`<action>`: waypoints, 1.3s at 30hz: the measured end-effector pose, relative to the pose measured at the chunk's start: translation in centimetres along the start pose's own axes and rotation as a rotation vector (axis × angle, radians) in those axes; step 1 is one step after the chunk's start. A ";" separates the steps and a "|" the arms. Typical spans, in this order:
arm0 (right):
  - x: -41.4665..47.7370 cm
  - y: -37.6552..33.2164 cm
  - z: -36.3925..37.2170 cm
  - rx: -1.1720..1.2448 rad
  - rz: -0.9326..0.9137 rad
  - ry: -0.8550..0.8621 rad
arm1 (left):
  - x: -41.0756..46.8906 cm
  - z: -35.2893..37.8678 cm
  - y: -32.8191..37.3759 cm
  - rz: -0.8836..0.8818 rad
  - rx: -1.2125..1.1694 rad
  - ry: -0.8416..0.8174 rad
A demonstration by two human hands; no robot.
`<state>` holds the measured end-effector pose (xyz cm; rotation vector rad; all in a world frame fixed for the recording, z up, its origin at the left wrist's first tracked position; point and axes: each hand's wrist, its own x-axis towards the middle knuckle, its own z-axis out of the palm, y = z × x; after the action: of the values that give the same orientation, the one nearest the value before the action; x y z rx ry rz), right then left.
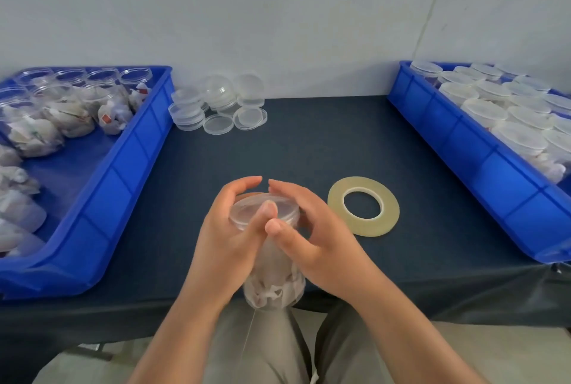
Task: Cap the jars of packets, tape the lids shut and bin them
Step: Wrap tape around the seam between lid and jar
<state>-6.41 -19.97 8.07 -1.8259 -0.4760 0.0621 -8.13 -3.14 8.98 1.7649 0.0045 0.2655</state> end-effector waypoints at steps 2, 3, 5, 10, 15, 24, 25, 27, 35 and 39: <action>0.2 -0.5 0.5 0.079 0.019 0.032 | 0.0 0.1 -0.1 -0.015 -0.055 0.017; 0.2 -0.5 0.4 0.137 0.032 0.029 | 0.0 0.1 -0.2 -0.027 -0.078 0.020; 0.2 -0.2 0.2 0.214 0.030 -0.001 | 0.1 0.0 -0.3 -0.039 -0.114 0.019; 0.1 1.1 0.2 0.144 -0.032 0.010 | 0.1 0.2 -0.1 -0.069 -0.191 0.005; -0.1 1.8 0.8 0.177 -0.059 0.064 | 0.2 0.4 -0.4 -0.108 -0.260 0.002; -0.7 1.6 1.3 0.280 -0.034 0.010 | -0.1 1.3 -0.5 -0.008 -0.244 0.139; -0.7 1.7 1.3 0.276 -0.041 0.021 | -0.1 1.3 -0.5 -0.003 -0.256 0.150; -0.8 1.8 1.3 0.274 -0.080 0.057 | 0.0 1.3 -0.3 0.004 -0.261 0.165; -1.2 1.4 3.9 0.242 -0.146 0.249 | -0.3 2.6 -0.4 0.081 -0.209 0.189; -1.6 1.3 4.9 0.281 -0.120 0.387 | -0.3 2.5 -0.8 0.095 -0.257 0.138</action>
<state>-8.85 -16.33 5.00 -1.4842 -0.2841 -0.2887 -7.89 -5.48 7.68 1.4910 -0.0136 0.4376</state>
